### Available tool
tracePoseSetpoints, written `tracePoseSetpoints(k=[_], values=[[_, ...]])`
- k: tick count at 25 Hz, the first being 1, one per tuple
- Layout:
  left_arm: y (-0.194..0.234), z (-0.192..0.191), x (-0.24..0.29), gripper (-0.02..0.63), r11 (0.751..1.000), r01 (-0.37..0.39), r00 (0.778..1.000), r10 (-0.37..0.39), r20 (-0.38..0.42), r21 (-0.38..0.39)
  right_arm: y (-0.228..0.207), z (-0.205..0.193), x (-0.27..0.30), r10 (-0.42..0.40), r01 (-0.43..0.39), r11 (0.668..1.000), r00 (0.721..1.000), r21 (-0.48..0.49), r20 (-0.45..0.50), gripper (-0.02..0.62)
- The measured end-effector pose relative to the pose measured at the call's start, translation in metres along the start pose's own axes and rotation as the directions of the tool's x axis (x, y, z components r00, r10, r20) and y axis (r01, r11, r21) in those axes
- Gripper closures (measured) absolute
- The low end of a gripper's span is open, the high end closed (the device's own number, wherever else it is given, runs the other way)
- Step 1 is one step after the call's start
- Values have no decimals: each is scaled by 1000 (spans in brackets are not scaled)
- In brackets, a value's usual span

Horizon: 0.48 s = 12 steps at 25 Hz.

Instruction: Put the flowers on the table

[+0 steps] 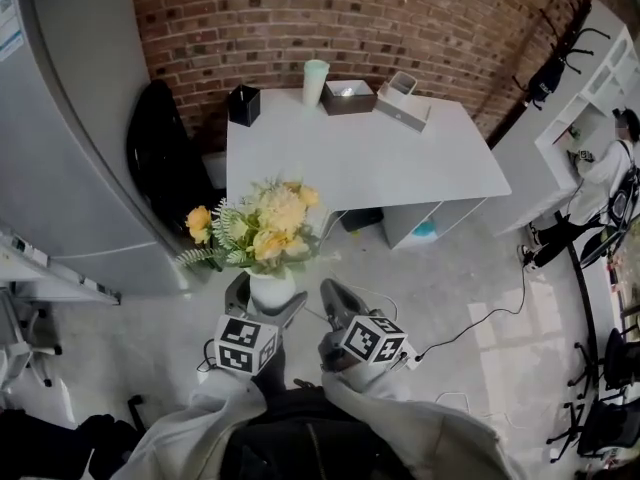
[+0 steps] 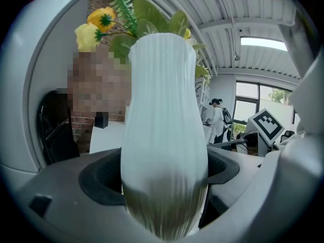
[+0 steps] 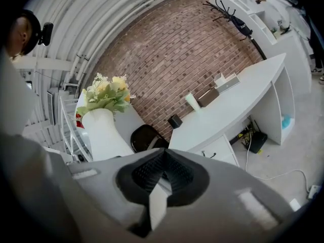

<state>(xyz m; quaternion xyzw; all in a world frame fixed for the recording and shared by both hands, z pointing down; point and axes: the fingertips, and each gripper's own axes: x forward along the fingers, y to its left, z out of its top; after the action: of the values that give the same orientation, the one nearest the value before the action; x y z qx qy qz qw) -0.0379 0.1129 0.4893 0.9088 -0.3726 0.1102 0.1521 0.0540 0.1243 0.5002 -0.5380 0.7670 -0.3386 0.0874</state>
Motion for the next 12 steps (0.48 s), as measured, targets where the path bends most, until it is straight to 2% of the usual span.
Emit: tracePoseSetpoints(k=[12], values=[[90,56,84,149,999,26,1000,-26,10,23,-25,57,111,-28,28,999,1000,16,4,596]])
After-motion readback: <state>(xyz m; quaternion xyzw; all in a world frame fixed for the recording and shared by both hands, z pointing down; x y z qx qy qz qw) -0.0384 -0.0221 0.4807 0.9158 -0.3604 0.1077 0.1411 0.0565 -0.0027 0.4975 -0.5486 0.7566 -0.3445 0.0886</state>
